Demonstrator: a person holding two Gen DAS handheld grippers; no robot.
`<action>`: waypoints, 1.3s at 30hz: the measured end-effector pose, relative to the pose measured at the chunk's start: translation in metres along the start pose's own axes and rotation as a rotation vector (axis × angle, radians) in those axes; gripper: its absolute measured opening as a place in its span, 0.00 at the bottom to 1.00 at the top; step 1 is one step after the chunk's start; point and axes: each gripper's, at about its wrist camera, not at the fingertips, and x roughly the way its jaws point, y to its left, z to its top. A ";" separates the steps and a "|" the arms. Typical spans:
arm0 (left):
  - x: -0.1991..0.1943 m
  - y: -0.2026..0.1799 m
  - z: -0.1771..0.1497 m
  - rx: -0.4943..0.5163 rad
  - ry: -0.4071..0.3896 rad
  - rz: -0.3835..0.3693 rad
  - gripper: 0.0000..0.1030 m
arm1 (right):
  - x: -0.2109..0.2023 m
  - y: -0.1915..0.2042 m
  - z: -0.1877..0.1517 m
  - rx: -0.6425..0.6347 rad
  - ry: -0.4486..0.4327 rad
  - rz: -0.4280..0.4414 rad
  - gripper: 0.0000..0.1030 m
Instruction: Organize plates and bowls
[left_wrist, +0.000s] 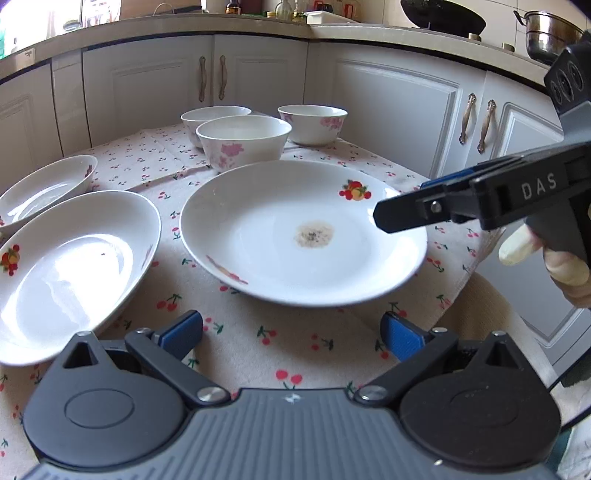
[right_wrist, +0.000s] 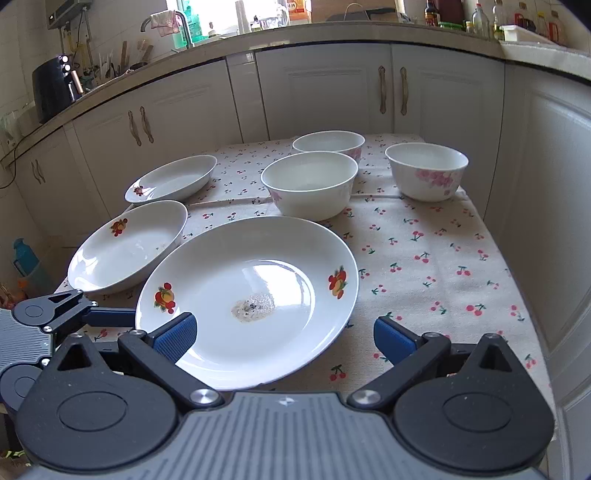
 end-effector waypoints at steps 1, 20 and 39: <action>0.001 0.000 0.001 -0.002 -0.003 0.000 0.99 | 0.002 -0.001 0.001 -0.002 0.003 0.004 1.00; 0.011 0.005 0.002 0.089 -0.036 -0.060 1.00 | 0.043 -0.024 0.021 0.001 0.089 0.055 1.00; 0.014 0.003 0.006 0.113 -0.055 -0.059 0.99 | 0.087 -0.036 0.061 -0.086 0.160 0.200 0.80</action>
